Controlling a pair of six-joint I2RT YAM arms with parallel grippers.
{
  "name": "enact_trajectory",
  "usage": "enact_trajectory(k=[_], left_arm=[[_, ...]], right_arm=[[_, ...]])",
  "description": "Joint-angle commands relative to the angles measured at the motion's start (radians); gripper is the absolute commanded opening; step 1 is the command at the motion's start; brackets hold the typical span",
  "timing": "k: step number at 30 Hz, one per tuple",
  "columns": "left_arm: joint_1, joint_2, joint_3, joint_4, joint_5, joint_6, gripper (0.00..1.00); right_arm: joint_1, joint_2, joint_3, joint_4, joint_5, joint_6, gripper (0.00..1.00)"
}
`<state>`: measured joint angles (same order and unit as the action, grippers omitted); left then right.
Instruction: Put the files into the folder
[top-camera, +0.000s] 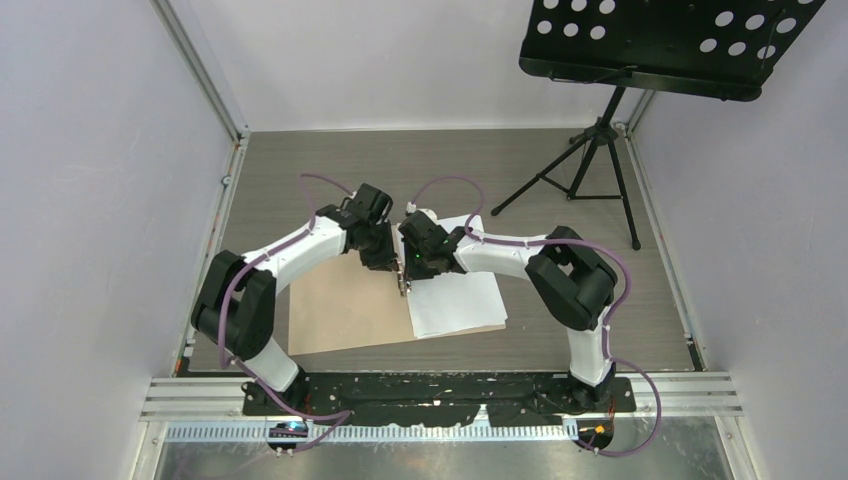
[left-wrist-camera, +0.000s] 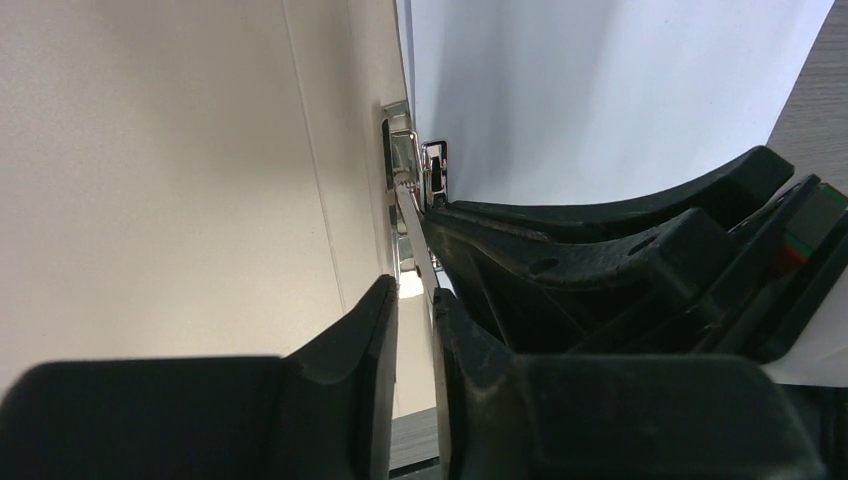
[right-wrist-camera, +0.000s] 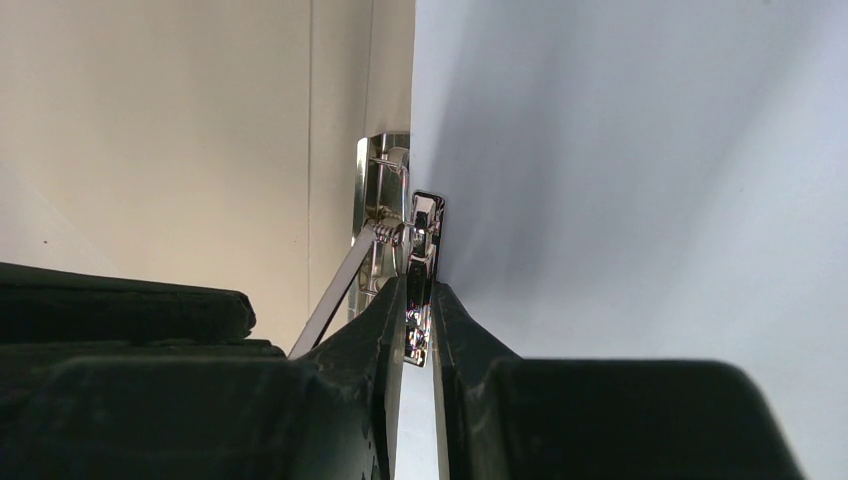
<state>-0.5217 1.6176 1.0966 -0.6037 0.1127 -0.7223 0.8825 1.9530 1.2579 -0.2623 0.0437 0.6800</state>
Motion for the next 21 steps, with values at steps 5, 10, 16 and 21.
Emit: enact_trajectory(k=[5,10,16,21], left_arm=[[-0.008,-0.021,-0.029,0.039,0.030,-0.019,0.26],[-0.007,-0.010,-0.051,0.052,0.037,-0.028,0.25],[-0.008,-0.001,-0.058,0.055,0.036,-0.029,0.24],[-0.008,0.018,-0.064,0.058,0.027,-0.026,0.20]], right_arm=[[0.006,0.040,0.015,-0.015,0.005,-0.003,0.19],[0.006,0.038,0.015,-0.009,0.002,0.000,0.19],[0.006,0.041,0.014,-0.004,-0.002,0.002,0.19],[0.005,0.038,0.014,-0.001,-0.002,0.004,0.19]])
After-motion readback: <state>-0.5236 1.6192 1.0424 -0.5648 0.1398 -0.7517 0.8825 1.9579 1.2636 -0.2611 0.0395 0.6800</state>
